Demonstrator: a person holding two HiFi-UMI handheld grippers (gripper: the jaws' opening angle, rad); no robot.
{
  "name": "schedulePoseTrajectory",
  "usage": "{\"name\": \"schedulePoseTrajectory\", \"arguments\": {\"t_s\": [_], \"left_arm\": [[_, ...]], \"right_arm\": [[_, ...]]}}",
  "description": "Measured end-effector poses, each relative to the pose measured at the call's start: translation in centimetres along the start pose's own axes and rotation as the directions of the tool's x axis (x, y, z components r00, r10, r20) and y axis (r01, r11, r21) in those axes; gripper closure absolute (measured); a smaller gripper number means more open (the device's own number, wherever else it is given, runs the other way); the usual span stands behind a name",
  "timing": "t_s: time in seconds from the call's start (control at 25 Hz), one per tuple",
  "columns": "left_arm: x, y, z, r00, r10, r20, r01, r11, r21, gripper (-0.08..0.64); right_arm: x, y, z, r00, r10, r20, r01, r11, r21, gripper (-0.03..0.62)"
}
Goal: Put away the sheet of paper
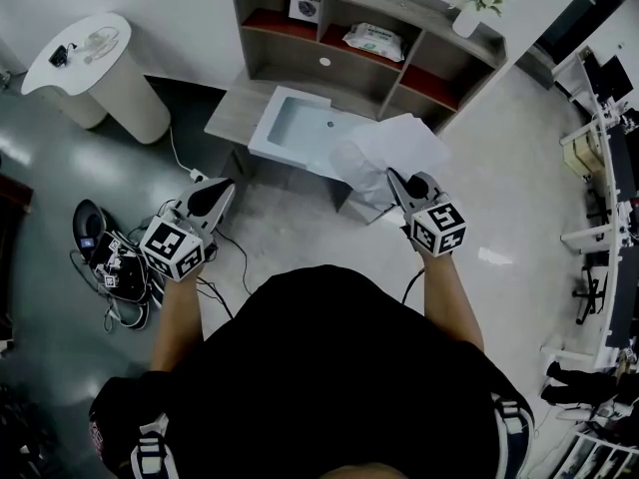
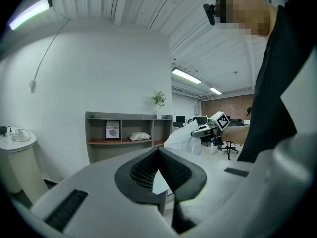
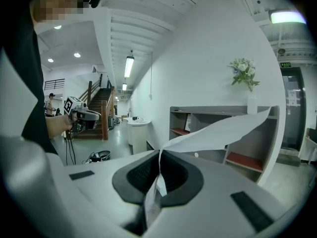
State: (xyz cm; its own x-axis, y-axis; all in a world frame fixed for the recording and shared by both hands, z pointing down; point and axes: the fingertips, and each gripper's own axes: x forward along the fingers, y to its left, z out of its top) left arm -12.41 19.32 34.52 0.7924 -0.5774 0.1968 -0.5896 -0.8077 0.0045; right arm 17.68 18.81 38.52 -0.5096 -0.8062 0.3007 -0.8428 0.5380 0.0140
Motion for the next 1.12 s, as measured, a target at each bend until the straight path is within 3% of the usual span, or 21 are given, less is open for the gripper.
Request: {"name": "schedulePoseTrajectory", "arguments": {"t_s": [0.36,1.12], "left_arm": [[-2.4,3.3,-0.8,1.0,-0.013,0.008,0.013,1.0,-0.005,0.54],[-2.5,6.6,-1.8,0.998,-0.068,0.005,0.068,0.997,-0.04,0.54]], "right_arm": [[2.5,2.4,0.4,1.0,-0.026,-0.012,0.026,1.0,0.005,0.577],[5.1,3.2,0.5,0.996,-0.068,-0.053,0.069,0.997,0.019,0.577]]}}
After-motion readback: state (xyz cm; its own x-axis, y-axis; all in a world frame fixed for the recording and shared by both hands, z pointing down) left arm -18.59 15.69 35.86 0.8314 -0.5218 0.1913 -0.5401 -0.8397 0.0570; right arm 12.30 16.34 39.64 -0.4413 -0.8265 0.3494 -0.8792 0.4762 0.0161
